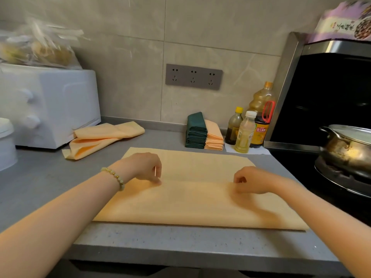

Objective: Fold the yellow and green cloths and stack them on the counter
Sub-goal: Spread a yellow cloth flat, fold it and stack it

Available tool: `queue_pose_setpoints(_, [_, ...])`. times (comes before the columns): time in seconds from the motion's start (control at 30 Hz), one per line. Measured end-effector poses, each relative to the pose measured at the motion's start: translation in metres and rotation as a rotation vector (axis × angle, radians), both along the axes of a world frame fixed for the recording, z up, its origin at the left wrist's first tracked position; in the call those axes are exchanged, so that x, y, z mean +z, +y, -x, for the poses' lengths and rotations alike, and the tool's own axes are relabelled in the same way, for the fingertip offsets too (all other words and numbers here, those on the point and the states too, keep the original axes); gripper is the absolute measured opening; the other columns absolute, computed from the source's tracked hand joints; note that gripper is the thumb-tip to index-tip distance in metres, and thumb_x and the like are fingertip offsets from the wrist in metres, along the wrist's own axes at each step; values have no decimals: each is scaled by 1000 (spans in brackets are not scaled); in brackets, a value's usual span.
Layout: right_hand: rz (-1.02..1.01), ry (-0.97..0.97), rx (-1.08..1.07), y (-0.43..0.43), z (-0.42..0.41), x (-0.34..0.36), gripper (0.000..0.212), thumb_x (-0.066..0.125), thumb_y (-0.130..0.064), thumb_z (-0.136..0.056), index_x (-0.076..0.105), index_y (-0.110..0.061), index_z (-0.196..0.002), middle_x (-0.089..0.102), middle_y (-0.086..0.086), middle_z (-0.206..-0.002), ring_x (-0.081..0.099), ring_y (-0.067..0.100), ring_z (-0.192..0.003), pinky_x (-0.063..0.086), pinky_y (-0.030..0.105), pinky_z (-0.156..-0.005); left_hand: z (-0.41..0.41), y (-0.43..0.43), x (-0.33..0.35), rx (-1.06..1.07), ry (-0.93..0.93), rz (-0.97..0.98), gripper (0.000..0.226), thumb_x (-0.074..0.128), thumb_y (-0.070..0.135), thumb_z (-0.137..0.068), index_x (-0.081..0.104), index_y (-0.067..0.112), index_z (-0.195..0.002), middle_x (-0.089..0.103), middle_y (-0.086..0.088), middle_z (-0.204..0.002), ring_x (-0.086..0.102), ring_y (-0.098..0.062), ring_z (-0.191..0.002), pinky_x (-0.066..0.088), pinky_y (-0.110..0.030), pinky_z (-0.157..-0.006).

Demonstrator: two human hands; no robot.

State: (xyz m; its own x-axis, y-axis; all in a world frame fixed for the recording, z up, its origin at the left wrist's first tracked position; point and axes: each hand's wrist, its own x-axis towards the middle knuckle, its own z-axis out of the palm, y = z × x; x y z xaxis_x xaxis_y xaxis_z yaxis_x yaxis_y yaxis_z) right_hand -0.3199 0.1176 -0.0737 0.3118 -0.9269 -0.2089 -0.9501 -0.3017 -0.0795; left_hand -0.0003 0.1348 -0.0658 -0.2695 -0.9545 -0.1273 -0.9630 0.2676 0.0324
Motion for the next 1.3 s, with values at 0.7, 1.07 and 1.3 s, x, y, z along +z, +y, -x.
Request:
queue_pose_setpoints(0.7, [119, -374, -127, -36, -7, -38, 16, 68, -25, -85, 59, -26, -71, 57, -12, -85, 50, 3, -80, 39, 16, -67, -2, -14, -30, 292, -91, 323, 48, 35, 57, -96, 54, 22, -122, 56, 0, -124, 50, -20, -115, 35, -34, -95])
queue_pose_setpoints(1.07, [71, -397, -182, -34, -10, -35, 16, 69, -21, -84, 61, -24, -71, 62, -5, -88, 56, 14, -91, 46, 25, -81, 107, 42, -69, 8, 163, -64, 62, 18, 53, -99, 2, 25, -153, -4, 5, -161, -8, -24, -147, -6, -50, -117])
queue_pose_setpoints(1.3, [251, -420, -181, 13, -48, -53, 38, 40, -28, -100, 46, -16, -135, 41, 2, -144, 39, 18, -132, 29, 31, -108, 109, 44, -85, 25, 172, -15, 62, 15, 53, -99, -2, 28, -153, -10, 7, -160, -15, -23, -146, -12, -52, -115])
